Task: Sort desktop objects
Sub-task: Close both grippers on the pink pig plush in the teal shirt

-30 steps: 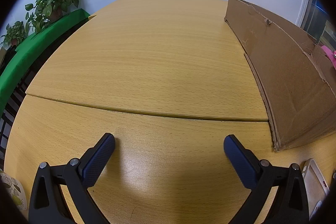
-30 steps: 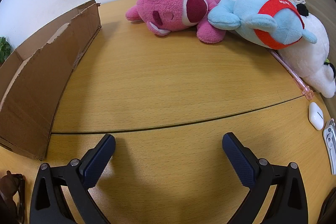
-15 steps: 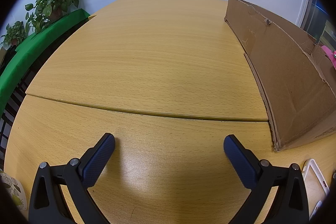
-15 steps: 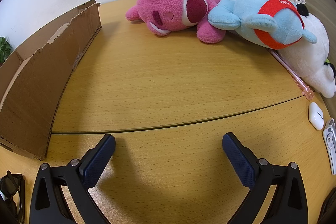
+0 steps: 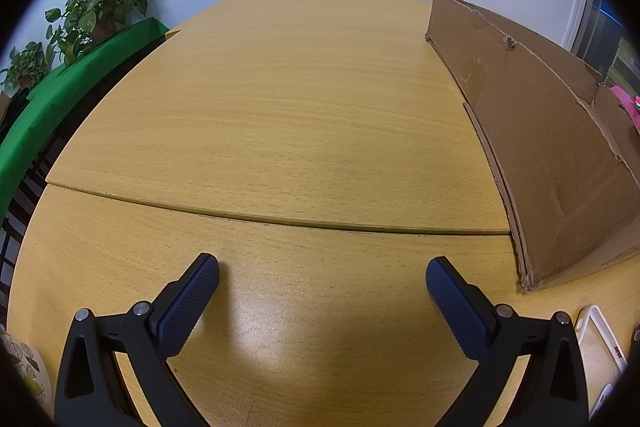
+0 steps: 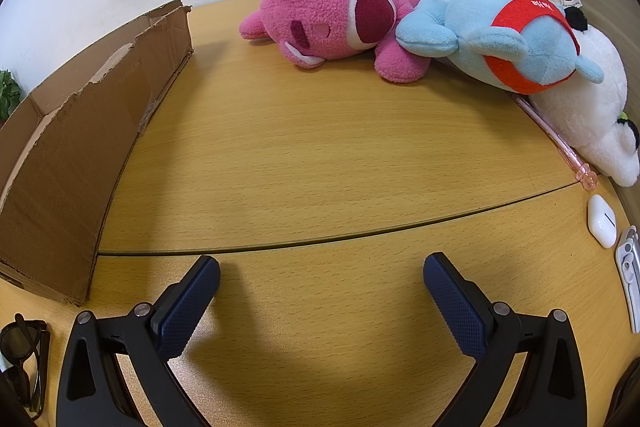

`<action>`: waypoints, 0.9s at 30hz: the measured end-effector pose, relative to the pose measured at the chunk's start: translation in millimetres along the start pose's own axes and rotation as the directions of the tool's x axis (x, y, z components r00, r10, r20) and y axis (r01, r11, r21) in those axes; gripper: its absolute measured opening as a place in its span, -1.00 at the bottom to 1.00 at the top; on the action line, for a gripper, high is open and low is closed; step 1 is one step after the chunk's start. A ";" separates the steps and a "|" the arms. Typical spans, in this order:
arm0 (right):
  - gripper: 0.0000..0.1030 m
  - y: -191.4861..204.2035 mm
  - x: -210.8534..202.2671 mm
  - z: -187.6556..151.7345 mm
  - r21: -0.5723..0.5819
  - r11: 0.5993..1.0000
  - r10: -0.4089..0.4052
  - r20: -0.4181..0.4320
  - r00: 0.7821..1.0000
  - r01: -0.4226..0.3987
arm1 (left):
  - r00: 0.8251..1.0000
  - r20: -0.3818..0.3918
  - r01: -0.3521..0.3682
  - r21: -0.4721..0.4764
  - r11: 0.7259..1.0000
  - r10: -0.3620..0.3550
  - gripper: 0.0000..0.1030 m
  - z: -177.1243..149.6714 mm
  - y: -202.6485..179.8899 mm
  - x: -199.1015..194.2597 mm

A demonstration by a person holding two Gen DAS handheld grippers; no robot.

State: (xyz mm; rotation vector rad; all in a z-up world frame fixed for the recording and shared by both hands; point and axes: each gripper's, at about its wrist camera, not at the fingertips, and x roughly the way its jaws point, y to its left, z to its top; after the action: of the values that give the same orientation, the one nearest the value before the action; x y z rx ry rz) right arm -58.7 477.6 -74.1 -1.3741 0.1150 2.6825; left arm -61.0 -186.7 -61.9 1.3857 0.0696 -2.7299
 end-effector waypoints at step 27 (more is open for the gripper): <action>1.00 77.4 -232.5 -159.8 -0.301 0.759 0.609 0.012 0.793 -0.578 | 0.771 -0.179 0.636 0.287 0.717 -0.612 0.93 -131.6 -237.5 -190.9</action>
State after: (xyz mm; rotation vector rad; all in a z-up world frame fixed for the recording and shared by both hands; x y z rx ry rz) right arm 192.8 363.4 22.3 -1.4514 0.1945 3.4197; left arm 135.4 69.5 15.7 1.8331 0.1028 -3.3674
